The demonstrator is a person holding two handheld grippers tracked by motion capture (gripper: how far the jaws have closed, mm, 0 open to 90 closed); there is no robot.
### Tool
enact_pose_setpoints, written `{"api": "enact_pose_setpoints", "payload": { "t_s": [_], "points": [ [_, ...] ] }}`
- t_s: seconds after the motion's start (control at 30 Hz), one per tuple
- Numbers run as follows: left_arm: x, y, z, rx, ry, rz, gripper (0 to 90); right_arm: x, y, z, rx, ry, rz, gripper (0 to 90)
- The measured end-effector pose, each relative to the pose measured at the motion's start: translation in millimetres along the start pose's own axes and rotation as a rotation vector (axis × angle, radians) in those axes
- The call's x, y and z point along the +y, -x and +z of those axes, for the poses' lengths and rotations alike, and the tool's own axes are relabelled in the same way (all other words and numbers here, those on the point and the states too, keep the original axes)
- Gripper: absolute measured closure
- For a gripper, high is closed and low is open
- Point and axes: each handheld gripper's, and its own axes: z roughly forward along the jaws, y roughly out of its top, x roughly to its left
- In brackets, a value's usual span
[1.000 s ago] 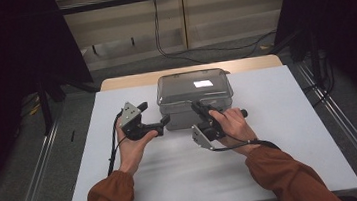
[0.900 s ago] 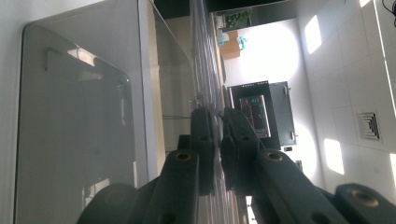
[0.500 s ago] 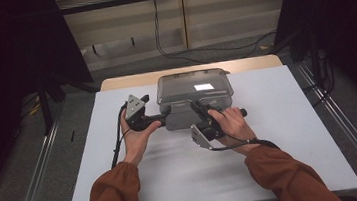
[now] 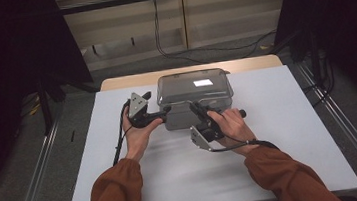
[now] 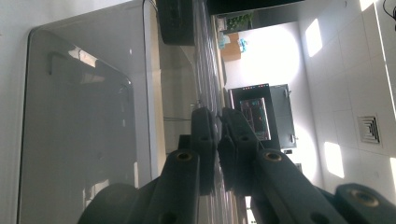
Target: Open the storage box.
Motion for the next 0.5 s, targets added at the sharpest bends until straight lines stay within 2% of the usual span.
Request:
{"api": "enact_pose_setpoints", "payload": {
  "t_s": [0.03, 0.1, 0.17, 0.27, 0.33, 0.43, 0.47, 0.5],
  "points": [
    [-0.9, 0.5, 1.3, 0.001, -0.005, 0.021, 14.6, 0.3, -0.4, 0.0, 0.002, -0.001, 0.004, 83.9],
    [-1.0, 0.3, 1.8, 0.003, 0.003, 0.02, 15.1, 0.6, -0.7, 0.1, 0.005, 0.001, -0.002, 83.8],
    [0.0, -0.2, 1.0, 0.01, 0.0, 0.04, 17.0, 1.0, -1.7, 0.3, 0.003, 0.003, -0.008, 83.2],
    [0.8, -0.3, 0.4, 0.013, 0.005, 0.053, 19.7, 0.3, -0.8, 1.1, 0.0, 0.005, 0.006, 80.9],
    [1.3, -0.6, 0.1, 0.015, 0.016, 0.046, 21.3, -0.9, -0.8, 2.1, 0.006, -0.001, 0.016, 77.6],
    [1.9, 0.4, 0.1, 0.018, 0.02, 0.042, 21.8, -4.7, -0.9, 2.2, 0.008, -0.013, 0.06, 72.2],
    [1.9, 0.4, 0.1, 0.018, 0.02, 0.042, 21.9, -4.7, -0.9, 2.2, 0.008, -0.013, 0.06, 72.2],
    [2.0, 0.9, 0.0, 0.012, 0.018, 0.04, 21.9, -9.3, 0.4, 1.9, 0.01, -0.008, 0.11, 66.9]
  ]
}}
